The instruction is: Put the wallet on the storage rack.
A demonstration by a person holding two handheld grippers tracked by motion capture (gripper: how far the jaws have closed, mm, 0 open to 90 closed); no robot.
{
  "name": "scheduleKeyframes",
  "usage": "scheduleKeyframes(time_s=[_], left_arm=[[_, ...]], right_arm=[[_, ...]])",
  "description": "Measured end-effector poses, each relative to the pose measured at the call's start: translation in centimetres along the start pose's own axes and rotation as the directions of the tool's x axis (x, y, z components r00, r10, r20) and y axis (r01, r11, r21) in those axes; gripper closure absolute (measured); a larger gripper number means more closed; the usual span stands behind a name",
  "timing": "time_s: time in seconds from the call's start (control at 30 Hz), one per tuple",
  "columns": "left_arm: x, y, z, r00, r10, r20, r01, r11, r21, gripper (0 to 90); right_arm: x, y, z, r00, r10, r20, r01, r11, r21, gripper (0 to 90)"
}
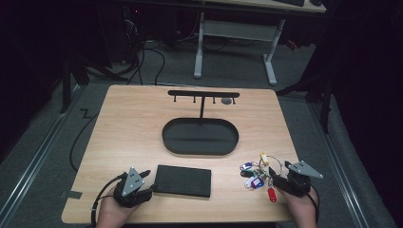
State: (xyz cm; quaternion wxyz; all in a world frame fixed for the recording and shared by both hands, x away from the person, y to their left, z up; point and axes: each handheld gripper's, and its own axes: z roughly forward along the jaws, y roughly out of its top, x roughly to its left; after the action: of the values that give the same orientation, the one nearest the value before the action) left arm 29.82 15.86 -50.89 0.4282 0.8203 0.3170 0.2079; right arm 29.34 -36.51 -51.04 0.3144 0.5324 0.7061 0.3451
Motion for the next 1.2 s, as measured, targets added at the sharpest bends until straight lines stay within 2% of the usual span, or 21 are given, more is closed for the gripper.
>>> scheduleKeyframes(time_s=[0.1,0.2,0.27,0.4,0.43,0.53,0.57,0.73,0.8,0.87,0.97,1.03,1.2], left_arm=[[0.6,-0.1,0.2,0.9994,-0.033,0.013,0.033,0.9994,0.01,48.1],[0.7,0.0,0.6,0.9988,-0.039,0.031,0.039,0.9992,0.013,48.4],[0.6,0.1,0.8,0.9978,-0.049,0.045,0.049,0.9988,0.004,49.1],[0.4,0.2,0.9,0.998,-0.044,0.047,0.043,0.999,0.008,50.1],[0.2,0.1,0.9,0.9987,-0.028,0.043,0.027,0.9994,0.022,50.6],[0.2,0.0,0.8,0.9989,-0.029,0.036,0.028,0.9992,0.028,52.7],[0.4,-0.1,0.6,0.9985,-0.038,0.039,0.037,0.999,0.024,57.0],[0.8,-0.3,0.2,0.9983,-0.052,0.026,0.051,0.9981,0.034,64.2],[1.0,-0.7,0.2,0.9983,-0.059,0.005,0.058,0.9961,0.066,71.6],[1.0,-0.8,0.2,0.9982,-0.061,0.003,0.06,0.9955,0.073,76.8],[1.0,-1.2,0.0,0.999,-0.044,-0.008,0.045,0.9926,0.112,85.8],[0.6,-1.5,0.1,0.9995,-0.032,-0.005,0.032,0.9909,0.131,88.7],[-0.2,-1.7,0.3,1.0,-0.005,-0.005,0.006,0.9881,0.154,88.4]], right_arm=[[0.5,-0.1,-0.2,0.9998,0.014,-0.012,-0.014,1.0,-0.021,29.1],[0.9,-0.3,-0.2,0.9997,-0.015,-0.017,0.014,0.999,-0.028,29.6],[0.9,-0.4,-0.2,0.9994,-0.016,-0.031,0.015,1.0,-0.027,30.5],[1.1,-0.3,-0.4,0.9989,-0.021,-0.042,0.019,0.999,-0.034,30.6],[1.2,-0.1,-0.5,0.9983,-0.017,-0.057,0.015,0.999,-0.04,30.7],[1.3,0.0,-0.4,0.9976,-0.016,-0.067,0.013,0.999,-0.041,30.8],[1.5,0.1,-0.3,0.9971,-0.015,-0.075,0.012,0.999,-0.036,31.2],[1.6,0.3,0.1,0.996,-0.008,-0.089,0.005,0.999,-0.033,32.2],[1.6,0.4,0.1,0.9955,-0.009,-0.094,0.006,0.999,-0.035,32.5],[1.6,0.5,0.1,0.9957,-0.006,-0.093,0.003,0.999,-0.036,32.6],[1.7,1.0,0.4,0.9954,-0.007,-0.095,0.003,0.999,-0.045,32.8],[2.0,1.2,0.7,0.9947,-0.007,-0.102,0.003,0.999,-0.043,32.8],[2.3,1.6,1.3,0.9931,-0.016,-0.116,0.011,0.999,-0.042,32.7]])
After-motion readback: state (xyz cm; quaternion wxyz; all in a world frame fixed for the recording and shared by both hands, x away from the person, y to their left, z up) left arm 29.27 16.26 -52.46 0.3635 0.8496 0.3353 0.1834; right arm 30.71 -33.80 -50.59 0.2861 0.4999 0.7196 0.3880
